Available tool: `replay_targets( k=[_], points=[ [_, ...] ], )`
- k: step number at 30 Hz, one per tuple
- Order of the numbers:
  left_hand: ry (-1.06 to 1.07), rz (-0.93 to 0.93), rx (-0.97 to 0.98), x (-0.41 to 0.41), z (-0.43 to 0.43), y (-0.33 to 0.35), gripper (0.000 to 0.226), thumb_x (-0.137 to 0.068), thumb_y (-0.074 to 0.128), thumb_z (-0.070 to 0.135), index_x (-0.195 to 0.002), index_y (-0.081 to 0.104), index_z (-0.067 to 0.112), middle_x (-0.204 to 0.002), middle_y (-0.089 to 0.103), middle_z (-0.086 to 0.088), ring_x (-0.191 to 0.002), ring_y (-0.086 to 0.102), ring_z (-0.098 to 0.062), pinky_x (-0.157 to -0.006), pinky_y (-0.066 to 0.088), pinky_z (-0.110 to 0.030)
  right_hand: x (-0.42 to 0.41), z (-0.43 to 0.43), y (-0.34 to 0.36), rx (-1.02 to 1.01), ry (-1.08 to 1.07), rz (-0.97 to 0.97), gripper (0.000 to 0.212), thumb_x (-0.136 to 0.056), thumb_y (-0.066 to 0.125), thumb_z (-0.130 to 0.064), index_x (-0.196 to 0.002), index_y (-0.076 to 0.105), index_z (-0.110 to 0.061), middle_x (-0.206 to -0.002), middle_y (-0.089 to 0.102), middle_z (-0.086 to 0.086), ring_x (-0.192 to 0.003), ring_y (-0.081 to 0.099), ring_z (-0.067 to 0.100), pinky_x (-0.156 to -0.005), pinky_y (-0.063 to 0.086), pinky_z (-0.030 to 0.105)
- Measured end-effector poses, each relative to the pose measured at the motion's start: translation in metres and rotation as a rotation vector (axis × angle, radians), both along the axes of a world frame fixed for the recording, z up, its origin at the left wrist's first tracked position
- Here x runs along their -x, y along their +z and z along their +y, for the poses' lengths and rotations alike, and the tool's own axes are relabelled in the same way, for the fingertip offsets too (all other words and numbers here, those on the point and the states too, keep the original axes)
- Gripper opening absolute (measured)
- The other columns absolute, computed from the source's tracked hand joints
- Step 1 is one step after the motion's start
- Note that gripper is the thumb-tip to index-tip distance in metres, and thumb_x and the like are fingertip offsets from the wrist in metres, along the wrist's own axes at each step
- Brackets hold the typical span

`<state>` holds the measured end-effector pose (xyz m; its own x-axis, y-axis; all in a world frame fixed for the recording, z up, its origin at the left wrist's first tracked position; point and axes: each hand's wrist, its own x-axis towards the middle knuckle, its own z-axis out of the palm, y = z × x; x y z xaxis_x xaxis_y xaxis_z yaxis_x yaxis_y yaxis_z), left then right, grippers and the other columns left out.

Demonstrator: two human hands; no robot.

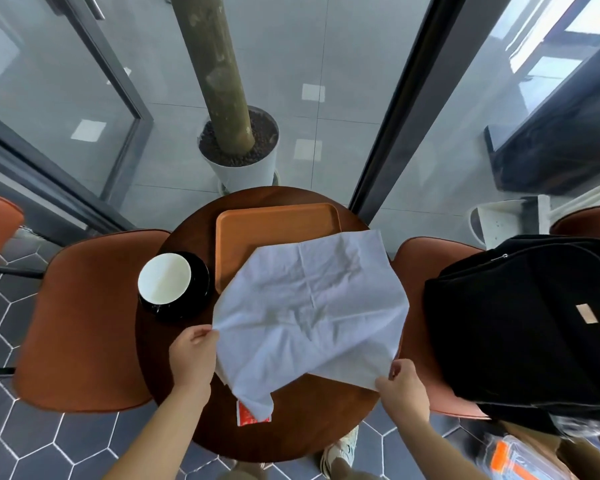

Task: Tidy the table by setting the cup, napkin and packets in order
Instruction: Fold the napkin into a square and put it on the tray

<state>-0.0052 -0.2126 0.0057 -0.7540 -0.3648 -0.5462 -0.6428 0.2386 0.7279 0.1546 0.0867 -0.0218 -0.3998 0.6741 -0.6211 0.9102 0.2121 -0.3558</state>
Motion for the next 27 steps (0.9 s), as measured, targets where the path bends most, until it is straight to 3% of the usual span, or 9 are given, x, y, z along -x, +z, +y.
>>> replay_targets(
  k=[6,10,14,16,18,19,21,23,27],
  points=[
    [0.030,-0.146,-0.032,0.012,0.007,-0.011,0.029,-0.092,0.066,0.021,-0.064,0.064,0.026,-0.073,0.065,0.003,-0.072,0.061,-0.021,-0.067,0.050,-0.034,-0.004,-0.008,-0.011,-0.046,0.051,0.010,0.042,-0.079,0.058,-0.012,-0.121,0.050,-0.016,-0.108,0.050,0.003,-0.097,0.056,0.031,-0.080,0.043,0.038],
    [0.046,-0.199,-0.064,0.030,0.014,-0.012,0.031,-0.094,0.066,0.034,-0.071,0.065,0.014,-0.077,0.066,-0.004,-0.073,0.062,-0.024,-0.064,0.050,-0.033,-0.001,-0.008,-0.019,-0.065,0.026,0.001,0.038,-0.085,0.060,-0.016,-0.122,0.050,-0.014,-0.118,0.052,0.009,-0.099,0.055,0.033,-0.081,0.042,0.039],
    [0.127,-0.224,-0.190,0.047,0.026,-0.005,0.024,-0.091,0.073,0.032,-0.079,0.067,0.012,-0.084,0.069,-0.006,-0.076,0.064,-0.025,-0.066,0.053,-0.034,0.000,-0.006,-0.019,-0.090,0.016,0.008,0.025,-0.082,0.055,-0.002,-0.102,0.051,-0.018,-0.092,0.061,0.005,-0.080,0.052,0.028,-0.068,0.042,0.037],
    [0.072,-0.105,-0.254,0.053,0.034,0.000,0.010,-0.092,0.071,0.025,-0.083,0.076,0.027,-0.089,0.076,0.001,-0.084,0.071,-0.020,-0.073,0.059,-0.034,-0.002,-0.004,-0.018,-0.096,0.027,0.009,0.027,-0.077,0.056,0.000,-0.093,0.051,-0.020,-0.078,0.059,-0.001,-0.074,0.052,0.027,-0.062,0.040,0.035],
    [-0.164,0.107,-0.172,0.054,0.039,0.010,0.032,-0.094,0.065,0.017,-0.096,0.076,0.047,-0.095,0.075,0.020,-0.088,0.070,-0.001,-0.072,0.056,-0.018,-0.005,-0.002,-0.018,-0.091,0.026,0.014,0.026,-0.075,0.060,-0.003,-0.091,0.053,-0.022,-0.075,0.060,-0.004,-0.074,0.053,0.026,-0.061,0.038,0.034],
    [-0.267,0.180,-0.099,0.053,0.038,0.010,0.038,-0.096,0.061,0.015,-0.111,0.072,0.048,-0.102,0.072,0.025,-0.093,0.068,0.002,-0.077,0.055,-0.017,-0.005,-0.002,-0.018,-0.086,0.028,0.019,0.026,-0.074,0.061,-0.004,-0.091,0.053,-0.023,-0.076,0.061,-0.004,-0.074,0.054,0.025,-0.061,0.038,0.033],
    [-0.378,0.246,0.097,0.049,0.034,0.003,0.041,-0.098,0.054,0.012,-0.131,0.064,0.035,-0.119,0.068,0.019,-0.107,0.063,-0.006,-0.093,0.052,-0.028,-0.007,-0.002,-0.018,-0.076,0.031,0.019,0.027,-0.073,0.062,-0.005,-0.090,0.053,-0.023,-0.077,0.061,-0.004,-0.074,0.054,0.024,-0.061,0.037,0.033],
    [-0.316,0.181,0.266,0.041,0.023,-0.007,0.041,-0.098,0.050,0.009,-0.135,0.062,0.024,-0.121,0.069,0.003,-0.112,0.061,-0.021,-0.096,0.050,-0.038,-0.009,-0.003,-0.017,-0.065,0.030,0.008,0.026,-0.073,0.062,-0.008,-0.091,0.053,-0.024,-0.078,0.061,-0.004,-0.075,0.055,0.024,-0.061,0.037,0.033],
    [-0.301,0.027,0.258,0.035,0.012,-0.019,0.047,-0.099,0.054,0.017,-0.146,0.048,0.019,-0.121,0.067,-0.006,-0.116,0.060,-0.029,-0.096,0.047,-0.041,-0.009,-0.001,-0.020,-0.061,0.002,0.004,0.022,-0.077,0.062,-0.014,-0.095,0.056,-0.024,-0.082,0.062,-0.004,-0.078,0.056,0.024,-0.065,0.039,0.033]
  ],
)
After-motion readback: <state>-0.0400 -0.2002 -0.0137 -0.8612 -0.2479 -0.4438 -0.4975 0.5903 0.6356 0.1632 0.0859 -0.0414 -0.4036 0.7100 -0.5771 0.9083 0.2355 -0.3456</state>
